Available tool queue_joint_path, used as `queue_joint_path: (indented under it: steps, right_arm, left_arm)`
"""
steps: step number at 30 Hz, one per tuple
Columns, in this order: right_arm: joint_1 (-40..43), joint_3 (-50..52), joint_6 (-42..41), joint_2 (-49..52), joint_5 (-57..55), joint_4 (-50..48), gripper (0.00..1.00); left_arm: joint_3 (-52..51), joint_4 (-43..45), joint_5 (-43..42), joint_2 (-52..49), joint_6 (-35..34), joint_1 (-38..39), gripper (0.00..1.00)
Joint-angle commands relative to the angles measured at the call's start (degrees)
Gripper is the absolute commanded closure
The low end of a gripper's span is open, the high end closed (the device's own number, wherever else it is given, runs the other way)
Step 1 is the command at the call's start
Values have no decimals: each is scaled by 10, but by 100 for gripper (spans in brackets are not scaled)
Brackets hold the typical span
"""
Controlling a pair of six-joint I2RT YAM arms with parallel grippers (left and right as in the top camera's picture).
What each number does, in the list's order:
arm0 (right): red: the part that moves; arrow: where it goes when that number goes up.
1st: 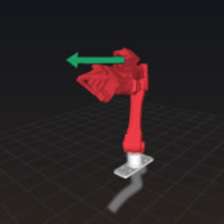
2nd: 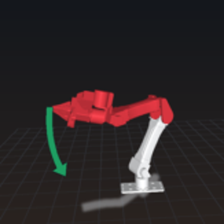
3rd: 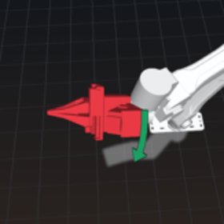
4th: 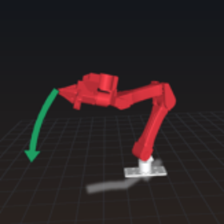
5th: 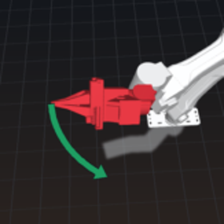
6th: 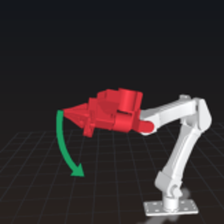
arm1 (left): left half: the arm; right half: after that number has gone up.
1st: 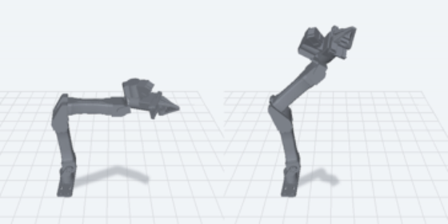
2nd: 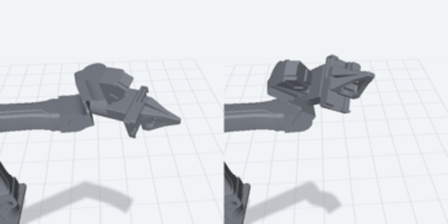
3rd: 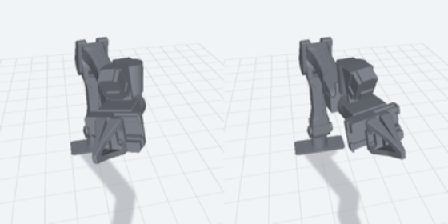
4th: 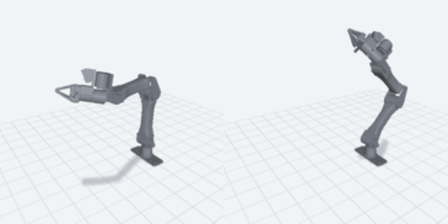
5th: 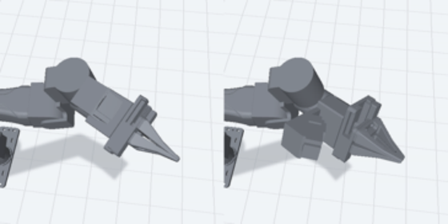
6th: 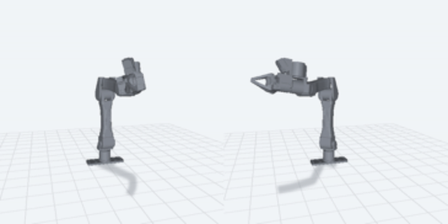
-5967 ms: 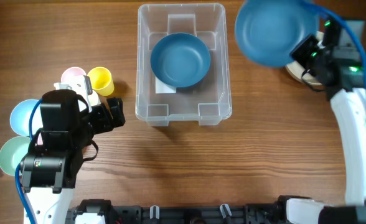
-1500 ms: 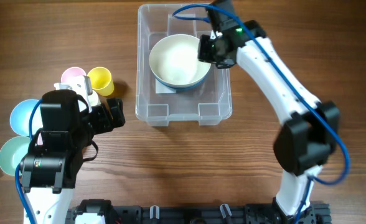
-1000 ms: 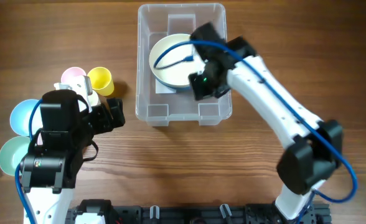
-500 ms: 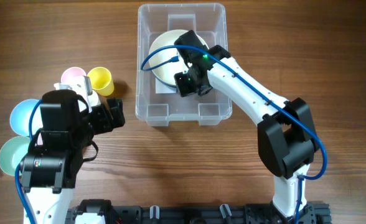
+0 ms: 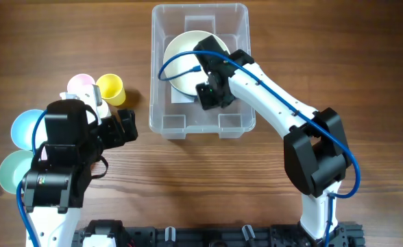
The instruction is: Pack container
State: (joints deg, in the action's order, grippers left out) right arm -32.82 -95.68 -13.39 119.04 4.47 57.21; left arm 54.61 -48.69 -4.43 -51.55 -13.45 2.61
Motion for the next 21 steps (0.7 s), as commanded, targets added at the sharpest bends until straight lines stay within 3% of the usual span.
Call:
queue_joint_path:
  steps: [1, 4, 11, 21]
  right_arm:
    - [-1, -2, 23, 8, 31, 56, 96]
    - [-1, 0, 24, 8, 28, 58, 96]
    - [-1, 39, -15, 8, 26, -73, 95]
    - [-1, 82, -53, 8, -30, -180, 95]
  left_arm:
    - [11, 0, -9, 0, -5, -3, 0]
    - [11, 0, -9, 0, -5, -3, 0]
    - [11, 0, -9, 0, -5, -3, 0]
    - [11, 0, -9, 0, -5, -3, 0]
